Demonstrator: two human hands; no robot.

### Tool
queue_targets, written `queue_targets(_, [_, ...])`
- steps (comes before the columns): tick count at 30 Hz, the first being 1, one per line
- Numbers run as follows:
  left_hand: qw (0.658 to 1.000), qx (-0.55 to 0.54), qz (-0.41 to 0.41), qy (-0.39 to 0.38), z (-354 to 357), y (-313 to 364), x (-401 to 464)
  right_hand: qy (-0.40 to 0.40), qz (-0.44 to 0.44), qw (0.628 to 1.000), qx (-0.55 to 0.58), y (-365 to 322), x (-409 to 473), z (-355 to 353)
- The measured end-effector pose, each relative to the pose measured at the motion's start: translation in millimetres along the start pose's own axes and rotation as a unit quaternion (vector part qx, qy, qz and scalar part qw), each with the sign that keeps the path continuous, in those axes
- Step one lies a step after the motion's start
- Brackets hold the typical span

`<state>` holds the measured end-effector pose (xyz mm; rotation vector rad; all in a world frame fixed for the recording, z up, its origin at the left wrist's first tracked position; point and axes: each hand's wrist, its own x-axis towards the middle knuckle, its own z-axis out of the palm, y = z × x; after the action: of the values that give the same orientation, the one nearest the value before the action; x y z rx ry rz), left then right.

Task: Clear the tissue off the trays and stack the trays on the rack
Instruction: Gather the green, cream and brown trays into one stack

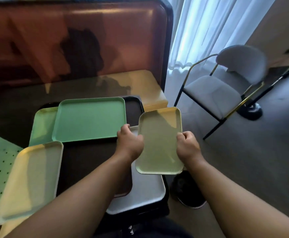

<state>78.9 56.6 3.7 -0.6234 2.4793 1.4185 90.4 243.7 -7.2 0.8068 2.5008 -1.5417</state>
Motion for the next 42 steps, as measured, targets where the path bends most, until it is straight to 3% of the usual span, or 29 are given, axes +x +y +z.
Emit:
queue_targets(5, [0.996, -0.053, -0.068, 0.021, -30, -8, 13, -0.055, -0.027, 0.995, 0.081, -34, 2, 27])
queue_targets(9, [0.99, -0.021, -0.067, 0.119, -77, -36, 2, -0.177, 0.0, 0.981, 0.083, -47, -16, 65])
queue_targets(14, [0.965, -0.051, -0.152, 0.208, -144, -94, -23, -0.355, -0.015, 0.93, -0.095, -50, -66, 139])
queue_targets(17, [0.955, -0.058, -0.182, 0.225, -185, -130, -33, -0.398, -0.067, 0.897, -0.177, -53, -99, 179])
queue_targets(19, [0.958, -0.034, -0.184, 0.217, -206, -151, -36, -0.397, -0.073, 0.894, -0.196, -54, -117, 204])
queue_targets(31, [0.971, 0.147, -0.109, 0.152, -260, -218, -34, -0.275, -0.043, 0.949, -0.148, -40, -190, 311])
queue_targets(36, [0.957, 0.271, -0.063, 0.082, -245, -231, -40, -0.251, -0.042, 0.94, -0.227, -30, -196, 322])
queue_targets(42, [0.964, 0.265, -0.033, 0.004, -241, -239, -36, -0.242, -0.009, 0.948, -0.208, -38, -198, 326])
